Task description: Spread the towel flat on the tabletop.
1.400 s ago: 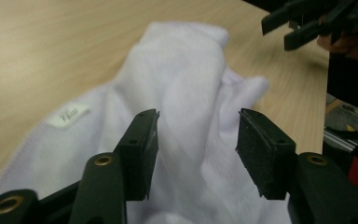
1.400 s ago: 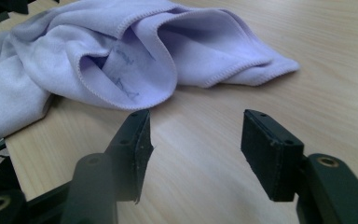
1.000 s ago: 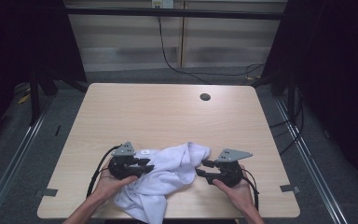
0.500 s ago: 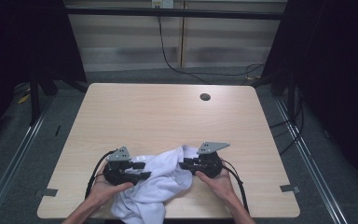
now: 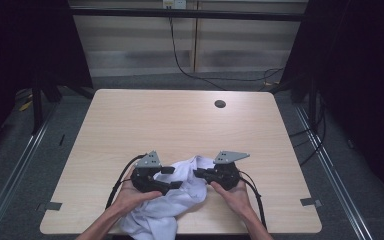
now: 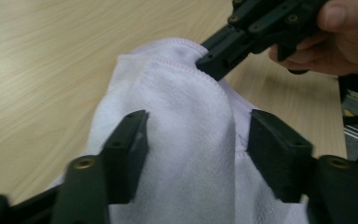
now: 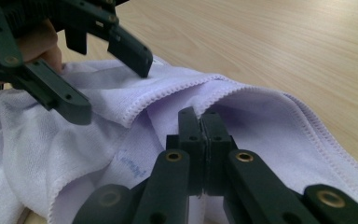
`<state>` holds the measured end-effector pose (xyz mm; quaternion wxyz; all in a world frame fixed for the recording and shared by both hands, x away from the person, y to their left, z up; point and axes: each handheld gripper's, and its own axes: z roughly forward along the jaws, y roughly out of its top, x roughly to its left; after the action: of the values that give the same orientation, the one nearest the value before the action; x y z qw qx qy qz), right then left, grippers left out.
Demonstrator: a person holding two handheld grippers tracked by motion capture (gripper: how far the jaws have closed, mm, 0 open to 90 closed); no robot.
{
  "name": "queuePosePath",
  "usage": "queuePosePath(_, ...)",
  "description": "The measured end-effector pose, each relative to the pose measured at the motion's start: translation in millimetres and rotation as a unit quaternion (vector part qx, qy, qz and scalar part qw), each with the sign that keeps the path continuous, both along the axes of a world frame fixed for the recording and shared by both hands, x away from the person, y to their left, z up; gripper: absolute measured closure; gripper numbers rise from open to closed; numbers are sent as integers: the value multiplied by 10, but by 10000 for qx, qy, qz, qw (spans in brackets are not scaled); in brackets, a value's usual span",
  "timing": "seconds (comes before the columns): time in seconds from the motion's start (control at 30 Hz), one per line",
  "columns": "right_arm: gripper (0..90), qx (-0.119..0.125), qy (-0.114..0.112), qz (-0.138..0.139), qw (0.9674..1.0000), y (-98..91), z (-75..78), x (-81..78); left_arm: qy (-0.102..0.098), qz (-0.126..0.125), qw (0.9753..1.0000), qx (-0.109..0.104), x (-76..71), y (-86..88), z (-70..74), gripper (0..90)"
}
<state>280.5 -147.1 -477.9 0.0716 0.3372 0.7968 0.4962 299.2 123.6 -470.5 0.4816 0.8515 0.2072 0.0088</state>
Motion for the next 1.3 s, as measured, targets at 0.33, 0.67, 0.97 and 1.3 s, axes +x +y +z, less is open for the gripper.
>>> queuePosePath(0.33, 887, 4, -13, -129, 9999, -52, 26, 2, 192, 239, 9991, -304, 113, 205, 21, 859)
queuePosePath(0.67, 889, 155, -316, -651, 9973, -398, 303, 15, 87, 958, 9910, -930, 230, 766, 292, 864)
queuePosePath(0.97, 889, 227, -830, -1095, 9903, -652, 861, 133, -356, 1427, 9810, -1268, 340, 1113, 734, 868)
queuePosePath(1.3, 890, 102, -1289, -1463, 9808, -688, 1540, 473, -849, 1916, 9670, -1452, 600, 1205, 1290, 871)
